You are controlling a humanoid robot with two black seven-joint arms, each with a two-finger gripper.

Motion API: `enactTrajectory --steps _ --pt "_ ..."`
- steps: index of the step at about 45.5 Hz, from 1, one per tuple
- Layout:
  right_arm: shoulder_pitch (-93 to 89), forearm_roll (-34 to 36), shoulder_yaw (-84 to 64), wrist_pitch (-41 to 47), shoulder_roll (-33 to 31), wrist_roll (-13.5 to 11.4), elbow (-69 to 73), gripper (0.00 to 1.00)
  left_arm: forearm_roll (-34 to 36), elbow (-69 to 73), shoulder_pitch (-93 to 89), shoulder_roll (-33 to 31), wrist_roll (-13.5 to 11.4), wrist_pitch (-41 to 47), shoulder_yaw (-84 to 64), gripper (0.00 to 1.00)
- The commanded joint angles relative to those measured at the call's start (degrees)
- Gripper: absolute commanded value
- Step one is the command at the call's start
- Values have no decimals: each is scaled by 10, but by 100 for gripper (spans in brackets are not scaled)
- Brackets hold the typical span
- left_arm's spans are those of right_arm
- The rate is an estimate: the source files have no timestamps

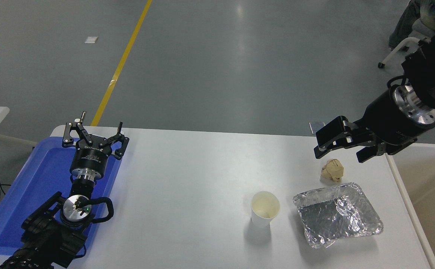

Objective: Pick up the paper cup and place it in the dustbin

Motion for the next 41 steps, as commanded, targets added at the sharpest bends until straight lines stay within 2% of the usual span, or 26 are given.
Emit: enactTrajectory --steps 1,18,27,41 --pt "-57 -2 4 -49 20 0 -16 100 0 0 0 -1 0 0 0 100" --pt "-205 -9 60 -99 80 -1 -104 100 0 0 0 -3 -1 0 0 100" --pt "-295 -54 91 -121 89 -1 -162 100 0 0 0 -4 -1 0 0 100" --pt "-396 -60 136 -137 103 -1 -219 100 0 0 0 -4 -1 0 0 100"
